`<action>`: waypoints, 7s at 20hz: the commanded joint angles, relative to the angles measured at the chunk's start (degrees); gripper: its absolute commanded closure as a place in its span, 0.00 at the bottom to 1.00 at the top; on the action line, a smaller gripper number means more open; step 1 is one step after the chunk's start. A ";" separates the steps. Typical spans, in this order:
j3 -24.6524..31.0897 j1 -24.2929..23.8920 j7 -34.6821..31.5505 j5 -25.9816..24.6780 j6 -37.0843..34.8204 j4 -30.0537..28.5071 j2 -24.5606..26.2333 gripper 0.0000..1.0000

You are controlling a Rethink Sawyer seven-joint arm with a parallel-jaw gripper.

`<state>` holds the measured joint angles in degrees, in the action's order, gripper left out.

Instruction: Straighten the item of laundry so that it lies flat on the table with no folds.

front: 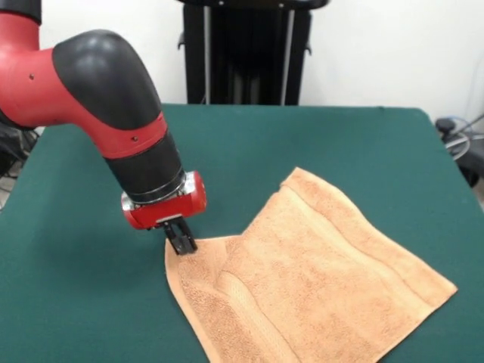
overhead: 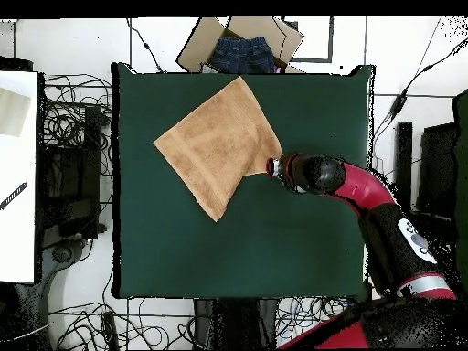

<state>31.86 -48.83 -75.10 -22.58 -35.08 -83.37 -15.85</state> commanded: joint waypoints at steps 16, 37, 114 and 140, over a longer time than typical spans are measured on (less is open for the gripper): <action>-9.09 4.14 8.54 -12.74 -19.63 6.97 -6.81 1.00; -0.86 8.95 -2.23 -1.12 -26.63 12.42 -3.77 1.00; -20.66 29.84 -16.58 8.74 -14.53 3.37 -9.88 1.00; -17.63 23.49 -6.22 6.54 -16.06 14.69 0.09 1.00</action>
<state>13.21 -27.22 -76.48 -15.20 -52.90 -68.65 -19.88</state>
